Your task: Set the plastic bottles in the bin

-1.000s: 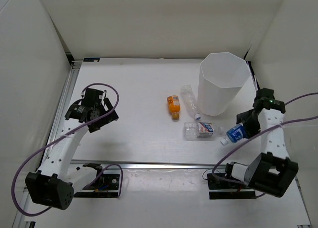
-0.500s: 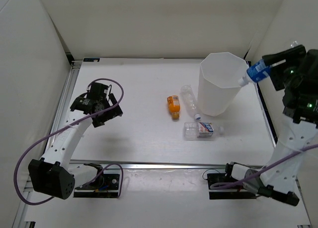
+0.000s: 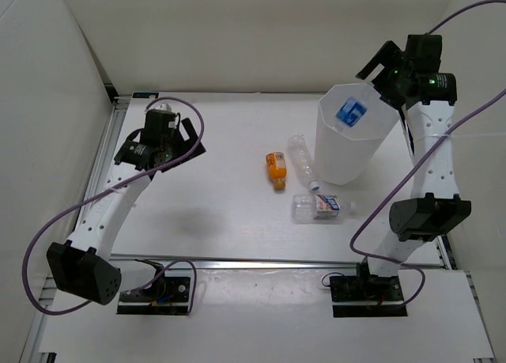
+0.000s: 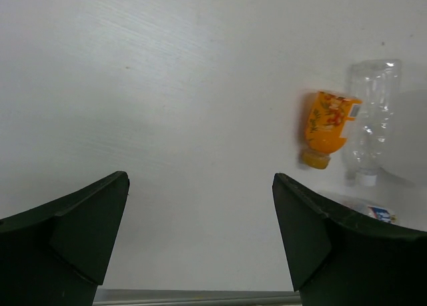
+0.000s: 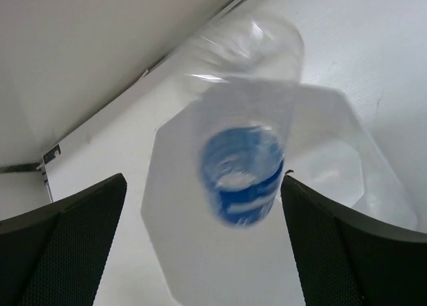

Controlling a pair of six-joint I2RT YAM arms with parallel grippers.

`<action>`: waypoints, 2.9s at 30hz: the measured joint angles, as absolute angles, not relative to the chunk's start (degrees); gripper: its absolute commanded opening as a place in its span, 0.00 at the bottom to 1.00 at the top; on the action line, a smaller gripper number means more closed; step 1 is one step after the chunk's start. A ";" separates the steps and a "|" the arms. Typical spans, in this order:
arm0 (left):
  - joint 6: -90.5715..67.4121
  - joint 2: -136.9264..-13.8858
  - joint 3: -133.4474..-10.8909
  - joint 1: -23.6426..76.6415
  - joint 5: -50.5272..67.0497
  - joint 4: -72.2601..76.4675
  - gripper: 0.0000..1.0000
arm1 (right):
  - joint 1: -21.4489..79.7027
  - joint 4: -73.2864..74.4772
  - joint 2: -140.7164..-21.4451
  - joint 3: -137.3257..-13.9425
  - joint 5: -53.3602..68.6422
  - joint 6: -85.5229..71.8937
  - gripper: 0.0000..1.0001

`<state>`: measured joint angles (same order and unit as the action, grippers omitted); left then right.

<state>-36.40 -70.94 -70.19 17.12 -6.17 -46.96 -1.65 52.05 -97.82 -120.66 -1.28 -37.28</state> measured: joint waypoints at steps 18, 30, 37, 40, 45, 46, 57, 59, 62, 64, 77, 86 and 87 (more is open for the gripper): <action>-36.34 -124.31 -113.34 25.04 15.97 -43.86 1.00 | -0.99 52.49 -66.72 -103.50 -3.84 -34.35 1.00; -37.98 -124.20 -112.86 25.23 15.81 -47.48 1.00 | -6.17 69.82 -63.11 -92.51 1.39 -46.33 1.00; -37.74 -112.05 -101.71 21.82 13.61 -48.49 1.00 | -8.27 74.08 -55.37 -86.78 11.27 -59.68 1.00; -37.69 -106.34 -97.80 20.99 12.80 -49.12 1.00 | -8.27 75.81 -52.64 -80.58 14.52 -63.96 1.00; -37.69 -99.79 -93.65 19.94 11.64 -50.19 1.00 | -8.29 74.72 -47.62 -71.48 19.07 -69.43 1.00; -37.71 -98.89 -93.03 19.84 11.18 -50.59 1.00 | -8.29 73.97 -46.13 -68.64 19.94 -70.48 1.00; -38.00 -87.53 -86.26 18.46 8.19 -53.52 1.00 | -8.27 65.98 -46.65 -41.34 23.11 -79.72 1.00; -38.00 -85.45 -84.88 18.44 7.97 -53.69 1.00 | -8.23 62.74 -51.48 -42.17 22.22 -78.83 1.00; -38.00 -83.33 -83.29 18.13 7.88 -54.02 1.00 | -7.44 59.86 -59.88 -45.34 20.82 -76.84 1.00; -38.02 -82.85 -82.81 17.89 7.88 -54.11 1.00 | -6.59 58.15 -64.71 -47.62 19.86 -75.44 1.00; -37.65 -81.19 -81.97 15.29 6.42 -54.04 1.00 | -1.63 52.36 -83.00 -50.59 16.12 -70.48 1.00; -36.80 -80.77 -81.21 15.27 5.80 -54.50 1.00 | -0.56 47.53 -87.09 -50.41 14.72 -69.95 0.79; -36.64 -80.77 -81.06 15.27 5.63 -54.65 1.00 | -0.56 47.05 -87.44 -50.15 14.66 -69.84 0.68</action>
<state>-36.64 -80.77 -81.06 15.27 5.63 -54.65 -0.56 47.05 -87.44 -50.15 14.66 -69.84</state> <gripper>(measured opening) 0.996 0.836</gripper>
